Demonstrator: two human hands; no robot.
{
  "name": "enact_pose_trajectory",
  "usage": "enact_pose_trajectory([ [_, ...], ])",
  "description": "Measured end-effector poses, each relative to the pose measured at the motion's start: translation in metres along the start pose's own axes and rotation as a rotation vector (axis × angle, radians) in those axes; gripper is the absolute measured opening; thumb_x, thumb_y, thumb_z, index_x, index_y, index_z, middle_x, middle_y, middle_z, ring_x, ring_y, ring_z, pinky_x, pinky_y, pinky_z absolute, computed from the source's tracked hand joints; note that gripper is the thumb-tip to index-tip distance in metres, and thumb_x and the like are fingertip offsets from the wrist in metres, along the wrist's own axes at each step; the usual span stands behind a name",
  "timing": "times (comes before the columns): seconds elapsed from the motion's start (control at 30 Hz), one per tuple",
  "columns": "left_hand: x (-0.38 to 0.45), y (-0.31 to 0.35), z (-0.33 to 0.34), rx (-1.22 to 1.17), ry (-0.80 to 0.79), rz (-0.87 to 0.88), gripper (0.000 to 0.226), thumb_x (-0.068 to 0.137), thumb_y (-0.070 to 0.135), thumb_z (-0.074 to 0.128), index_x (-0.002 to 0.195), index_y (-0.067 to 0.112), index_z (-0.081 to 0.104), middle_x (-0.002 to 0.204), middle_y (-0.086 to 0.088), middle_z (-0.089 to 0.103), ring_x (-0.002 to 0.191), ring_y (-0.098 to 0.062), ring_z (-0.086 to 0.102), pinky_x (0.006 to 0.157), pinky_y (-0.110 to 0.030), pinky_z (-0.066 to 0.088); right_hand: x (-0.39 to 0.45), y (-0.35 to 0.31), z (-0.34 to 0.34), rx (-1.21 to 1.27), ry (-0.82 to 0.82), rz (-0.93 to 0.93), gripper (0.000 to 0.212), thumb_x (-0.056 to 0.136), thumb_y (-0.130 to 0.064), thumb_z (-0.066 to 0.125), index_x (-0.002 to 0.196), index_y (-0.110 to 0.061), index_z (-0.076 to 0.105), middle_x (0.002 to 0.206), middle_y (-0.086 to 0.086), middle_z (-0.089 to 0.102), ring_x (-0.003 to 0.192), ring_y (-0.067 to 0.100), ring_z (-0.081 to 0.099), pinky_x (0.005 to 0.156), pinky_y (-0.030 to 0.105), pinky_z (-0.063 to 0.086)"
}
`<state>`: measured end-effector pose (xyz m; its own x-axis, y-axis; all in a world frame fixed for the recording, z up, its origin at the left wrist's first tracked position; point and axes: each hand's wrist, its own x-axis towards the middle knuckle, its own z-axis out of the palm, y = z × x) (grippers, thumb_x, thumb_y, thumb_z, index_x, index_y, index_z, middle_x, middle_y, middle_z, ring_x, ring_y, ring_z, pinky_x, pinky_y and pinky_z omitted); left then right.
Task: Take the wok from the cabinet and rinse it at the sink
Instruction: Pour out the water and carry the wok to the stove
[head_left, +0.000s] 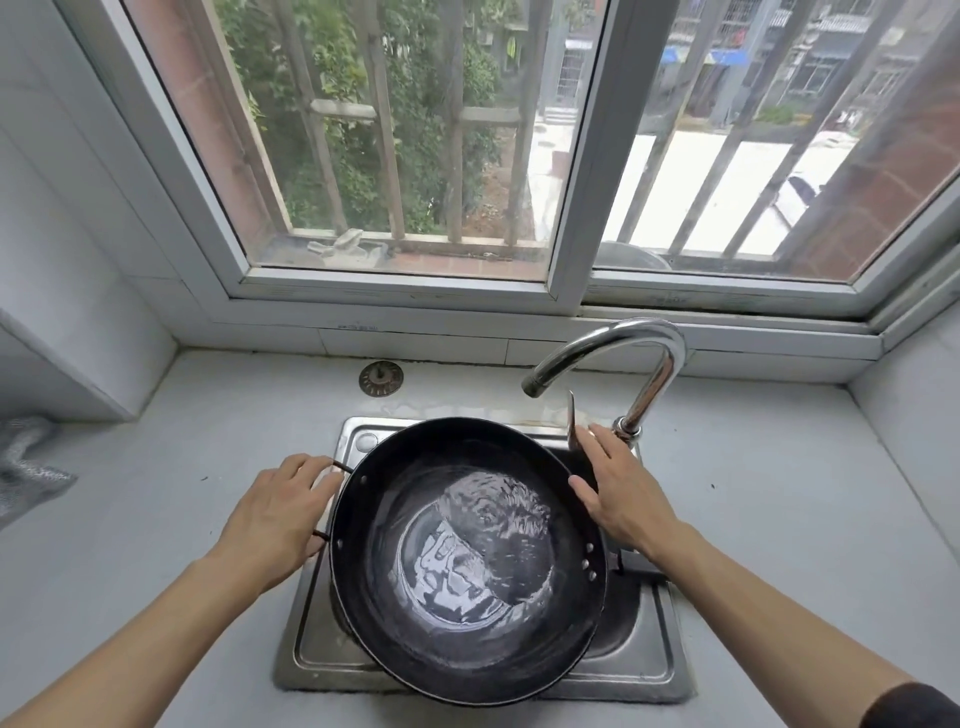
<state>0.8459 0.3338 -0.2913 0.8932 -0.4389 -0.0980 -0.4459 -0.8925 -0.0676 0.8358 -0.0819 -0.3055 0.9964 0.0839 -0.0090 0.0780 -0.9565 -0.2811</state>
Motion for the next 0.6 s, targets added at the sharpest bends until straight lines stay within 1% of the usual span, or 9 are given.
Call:
enact_pose_trajectory([
  [0.1, -0.002, -0.001, -0.004, 0.010, -0.007, 0.009, 0.081, 0.037, 0.037, 0.095, 0.109, 0.018, 0.063, 0.115, -0.003, 0.064, 0.102, -0.029, 0.060, 0.068, -0.040, 0.054, -0.015, -0.002, -0.002, -0.017, -0.009, 0.034, 0.067, 0.096, -0.041, 0.050, 0.151, -0.015, 0.023, 0.157, 0.004, 0.027, 0.143, 0.019, 0.027, 0.114, 0.031, 0.026],
  [0.23, -0.005, -0.004, -0.009, 0.013, 0.006, 0.022, 0.075, 0.040, 0.043, 0.095, 0.105, 0.019, 0.064, 0.111, 0.000, 0.064, 0.099, -0.028, 0.061, 0.066, -0.038, 0.052, -0.040, -0.003, -0.005, -0.005, -0.062, 0.094, 0.067, 0.096, -0.043, 0.050, 0.151, -0.015, 0.025, 0.157, 0.003, 0.027, 0.143, 0.020, 0.028, 0.116, 0.033, 0.027],
  [0.37, -0.010, -0.010, -0.010, -0.020, 0.055, 0.045, 0.070, 0.043, 0.044, 0.095, 0.100, 0.017, 0.064, 0.107, -0.001, 0.065, 0.096, -0.029, 0.062, 0.064, -0.039, 0.053, -0.069, -0.002, -0.001, -0.001, -0.127, 0.168, 0.062, 0.096, -0.038, 0.051, 0.149, -0.014, 0.030, 0.153, 0.004, 0.034, 0.139, 0.020, 0.032, 0.115, 0.033, 0.027],
  [0.43, -0.013, -0.012, -0.008, -0.031, 0.066, 0.056, 0.066, 0.043, 0.039, 0.096, 0.097, 0.018, 0.067, 0.107, -0.003, 0.066, 0.096, -0.030, 0.063, 0.063, -0.040, 0.053, -0.083, -0.001, 0.002, -0.002, -0.142, 0.199, 0.056, 0.095, -0.033, 0.053, 0.145, -0.014, 0.036, 0.147, 0.005, 0.042, 0.134, 0.022, 0.039, 0.112, 0.034, 0.031],
  [0.5, -0.016, -0.013, -0.007, -0.044, 0.092, 0.087, 0.058, 0.039, 0.033, 0.098, 0.088, 0.020, 0.070, 0.103, -0.003, 0.069, 0.093, -0.029, 0.064, 0.061, -0.039, 0.053, -0.095, -0.001, 0.005, 0.006, -0.157, 0.221, 0.048, 0.093, -0.030, 0.056, 0.137, -0.013, 0.046, 0.136, 0.006, 0.052, 0.125, 0.024, 0.047, 0.106, 0.035, 0.037],
  [0.57, -0.019, -0.013, -0.006, -0.054, 0.128, 0.129, 0.048, 0.038, 0.030, 0.098, 0.077, 0.022, 0.071, 0.096, 0.000, 0.070, 0.089, -0.027, 0.066, 0.057, -0.036, 0.053, -0.104, 0.002, 0.008, 0.032, -0.180, 0.255, 0.035, 0.090, -0.028, 0.060, 0.121, -0.011, 0.058, 0.120, 0.006, 0.062, 0.112, 0.025, 0.055, 0.097, 0.037, 0.043],
  [0.6, -0.020, -0.013, -0.005, -0.068, 0.151, 0.146, 0.045, 0.040, 0.028, 0.098, 0.074, 0.023, 0.070, 0.093, 0.002, 0.070, 0.088, -0.025, 0.065, 0.056, -0.035, 0.052, -0.107, 0.004, 0.009, 0.056, -0.188, 0.279, 0.028, 0.087, -0.027, 0.062, 0.112, -0.012, 0.061, 0.111, 0.004, 0.064, 0.106, 0.025, 0.058, 0.092, 0.037, 0.046],
])
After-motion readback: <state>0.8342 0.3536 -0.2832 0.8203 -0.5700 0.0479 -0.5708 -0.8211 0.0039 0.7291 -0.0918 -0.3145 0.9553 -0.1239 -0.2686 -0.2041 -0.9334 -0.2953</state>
